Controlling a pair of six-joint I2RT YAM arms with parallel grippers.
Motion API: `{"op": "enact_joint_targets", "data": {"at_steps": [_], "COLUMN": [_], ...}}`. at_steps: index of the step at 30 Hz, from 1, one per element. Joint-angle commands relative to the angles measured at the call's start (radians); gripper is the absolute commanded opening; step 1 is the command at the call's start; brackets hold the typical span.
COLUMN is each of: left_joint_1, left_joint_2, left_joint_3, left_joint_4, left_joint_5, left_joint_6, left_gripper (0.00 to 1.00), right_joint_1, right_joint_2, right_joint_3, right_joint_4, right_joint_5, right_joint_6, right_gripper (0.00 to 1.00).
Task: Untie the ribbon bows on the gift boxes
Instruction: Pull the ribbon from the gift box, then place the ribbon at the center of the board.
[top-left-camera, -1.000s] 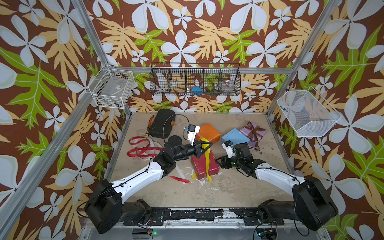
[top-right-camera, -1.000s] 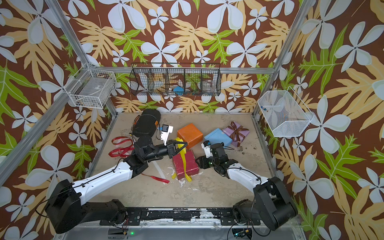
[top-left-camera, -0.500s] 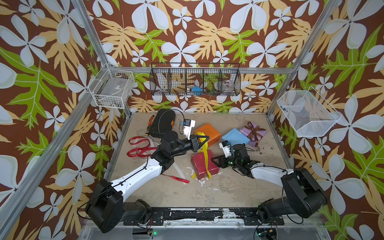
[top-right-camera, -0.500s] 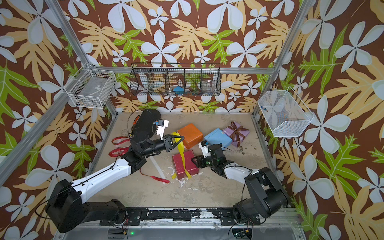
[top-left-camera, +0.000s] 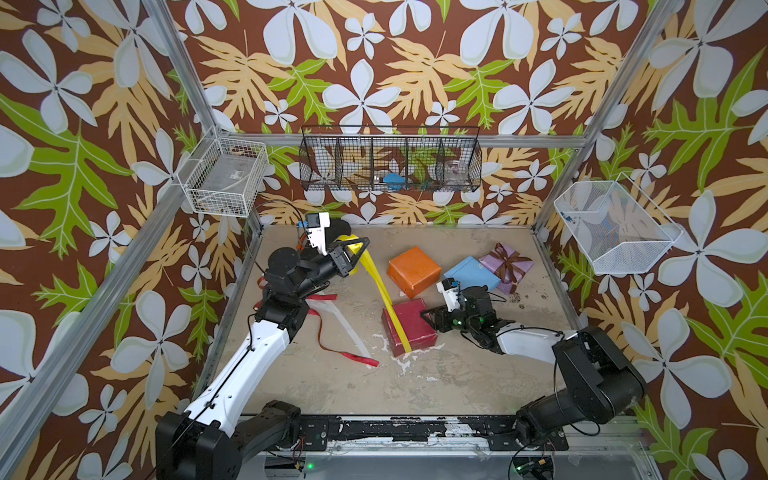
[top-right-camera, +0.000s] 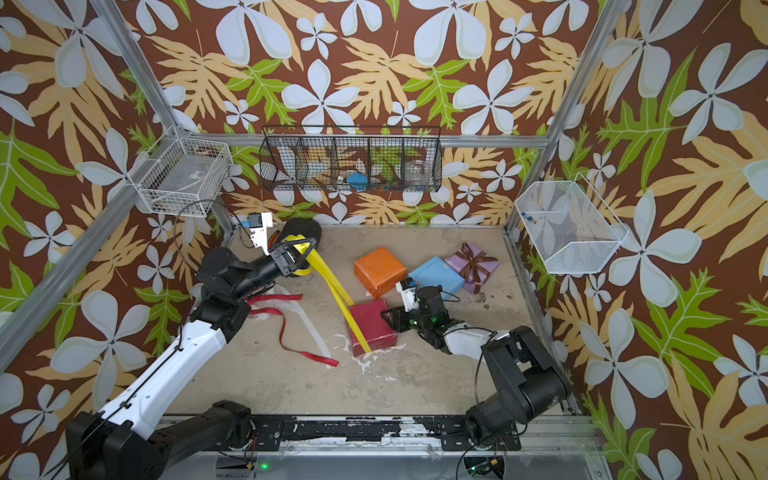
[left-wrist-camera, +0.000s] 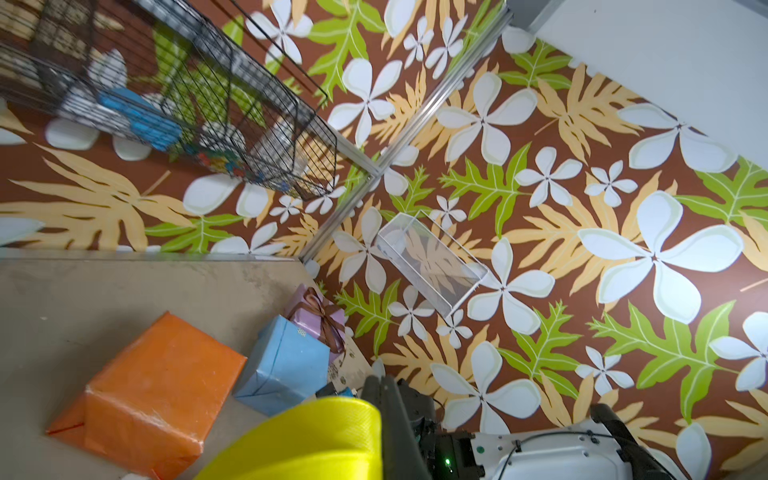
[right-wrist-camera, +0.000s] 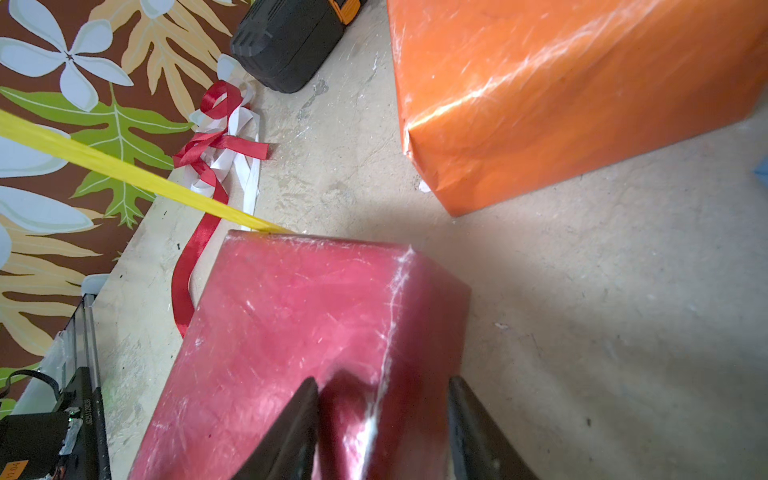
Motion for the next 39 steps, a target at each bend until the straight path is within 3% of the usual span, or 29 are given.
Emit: {"op": "enact_joint_targets", "data": {"at_steps": [1, 9, 13, 21, 26, 34, 39], "left_joint_1": [0.085, 0.406, 0.489, 0.519, 0.519, 0.520, 0.518], "left_joint_2": [-0.024, -0.034, -0.017, -0.020, -0.015, -0.030, -0.018], "left_joint_3": [0.011, -0.052, -0.019, 0.151, 0.191, -0.059, -0.207], "left_joint_4": [0.011, -0.037, -0.109, -0.295, -0.325, -0.235, -0.204], "left_joint_5": [0.018, -0.032, -0.094, -0.285, -0.298, -0.257, -0.171], "left_joint_6": [-0.018, -0.030, 0.027, 0.217, 0.249, 0.202, 0.152], "left_gripper": [0.00, 0.00, 0.00, 0.00, 0.00, 0.00, 0.00], "right_joint_1": [-0.001, -0.002, -0.002, -0.002, -0.002, -0.002, -0.001], "right_joint_2": [0.016, 0.012, 0.022, 0.056, 0.065, 0.059, 0.018], "right_joint_3": [-0.007, -0.003, 0.001, 0.011, 0.013, 0.016, 0.026], "right_joint_4": [-0.175, -0.184, -0.185, -0.191, -0.182, -0.189, -0.202], "right_joint_5": [0.138, 0.158, 0.159, 0.167, 0.161, 0.147, 0.114], "right_joint_6": [-0.021, -0.021, -0.021, -0.023, -0.018, -0.020, -0.014], "right_gripper": [0.50, 0.50, 0.50, 0.50, 0.50, 0.51, 0.60]}}
